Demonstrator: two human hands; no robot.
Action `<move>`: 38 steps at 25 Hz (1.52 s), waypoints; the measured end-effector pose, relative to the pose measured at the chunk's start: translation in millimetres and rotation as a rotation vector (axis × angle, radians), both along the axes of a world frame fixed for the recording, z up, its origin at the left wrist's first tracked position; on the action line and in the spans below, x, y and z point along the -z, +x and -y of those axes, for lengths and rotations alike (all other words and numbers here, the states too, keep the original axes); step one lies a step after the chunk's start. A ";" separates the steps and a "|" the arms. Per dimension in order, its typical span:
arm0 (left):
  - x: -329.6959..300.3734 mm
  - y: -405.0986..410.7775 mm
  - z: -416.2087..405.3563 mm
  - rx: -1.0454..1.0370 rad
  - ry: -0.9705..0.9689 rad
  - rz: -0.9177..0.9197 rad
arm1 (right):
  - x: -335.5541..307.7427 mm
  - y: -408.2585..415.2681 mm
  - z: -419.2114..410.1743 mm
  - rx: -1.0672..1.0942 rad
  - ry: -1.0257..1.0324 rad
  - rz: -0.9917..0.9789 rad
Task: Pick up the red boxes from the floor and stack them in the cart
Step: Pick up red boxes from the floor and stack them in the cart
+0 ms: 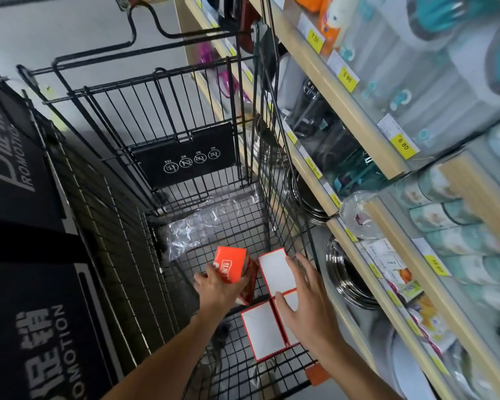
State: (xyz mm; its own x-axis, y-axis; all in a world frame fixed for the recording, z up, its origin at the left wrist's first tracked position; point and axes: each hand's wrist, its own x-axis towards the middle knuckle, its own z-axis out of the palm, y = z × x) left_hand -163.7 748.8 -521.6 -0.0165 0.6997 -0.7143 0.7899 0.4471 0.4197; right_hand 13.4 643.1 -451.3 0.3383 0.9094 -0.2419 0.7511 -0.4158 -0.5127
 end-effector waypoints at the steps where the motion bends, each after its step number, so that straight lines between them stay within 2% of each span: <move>1: 5.0 5.9 7.8 -0.031 0.004 0.004 | -0.7 1.3 1.5 0.003 0.018 -0.006; 5: 16.6 22.6 38.2 -0.068 0.014 0.056 | 0.2 5.3 4.0 0.028 0.044 -0.026; 9: 26.5 39.0 47.3 0.162 -0.088 0.092 | 2.6 6.5 4.9 0.008 0.025 -0.041; 11: 31.9 38.1 44.1 0.198 -0.150 0.082 | 1.7 8.4 6.7 0.003 0.027 -0.061; 14: 20.1 19.7 25.2 0.407 -0.240 -0.059 | -9.0 12.3 4.7 0.009 0.029 -0.096; 16: -16.2 5.1 4.7 0.551 -0.153 -0.135 | -31.3 16.0 -1.1 -0.001 0.052 -0.110; 17: -44.3 0.3 -6.1 0.573 -0.088 -0.110 | -46.8 19.2 -5.6 -0.014 0.059 -0.107; 20: -140.2 -5.2 -34.8 0.593 0.078 0.125 | -97.3 34.3 -26.9 -0.079 0.108 -0.082; 22: -211.7 -3.1 -51.7 0.647 0.271 0.196 | -143.0 45.7 -43.1 -0.132 0.155 -0.062; 24: -274.4 1.6 -63.1 0.734 0.466 0.189 | -189.5 56.4 -55.1 -0.177 0.222 -0.025; 26: -325.5 6.3 -68.2 0.881 0.614 0.088 | -233.1 66.1 -59.6 -0.199 0.263 0.026; 28: -362.0 8.7 -66.3 1.000 0.744 0.000 | -265.2 73.7 -56.6 -0.220 0.278 0.061; 32: -429.9 3.7 -55.4 1.091 0.944 -0.036 | -330.1 79.0 -31.8 -0.228 0.318 0.210; 35: -462.9 -7.3 -50.5 1.158 1.018 0.012 | -369.5 71.5 -2.5 -0.182 0.311 0.370; 38: -478.4 -13.4 -39.8 1.218 1.069 0.083 | -394.2 58.3 39.0 -0.102 0.272 0.440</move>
State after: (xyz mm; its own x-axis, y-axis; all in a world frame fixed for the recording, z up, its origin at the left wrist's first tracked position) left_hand -177.1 788.6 -43.1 0.9008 0.4200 0.1103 0.3994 -0.9011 0.1687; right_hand 71.7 604.1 -57.2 0.2611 0.9533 0.1519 0.9494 -0.2251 -0.2191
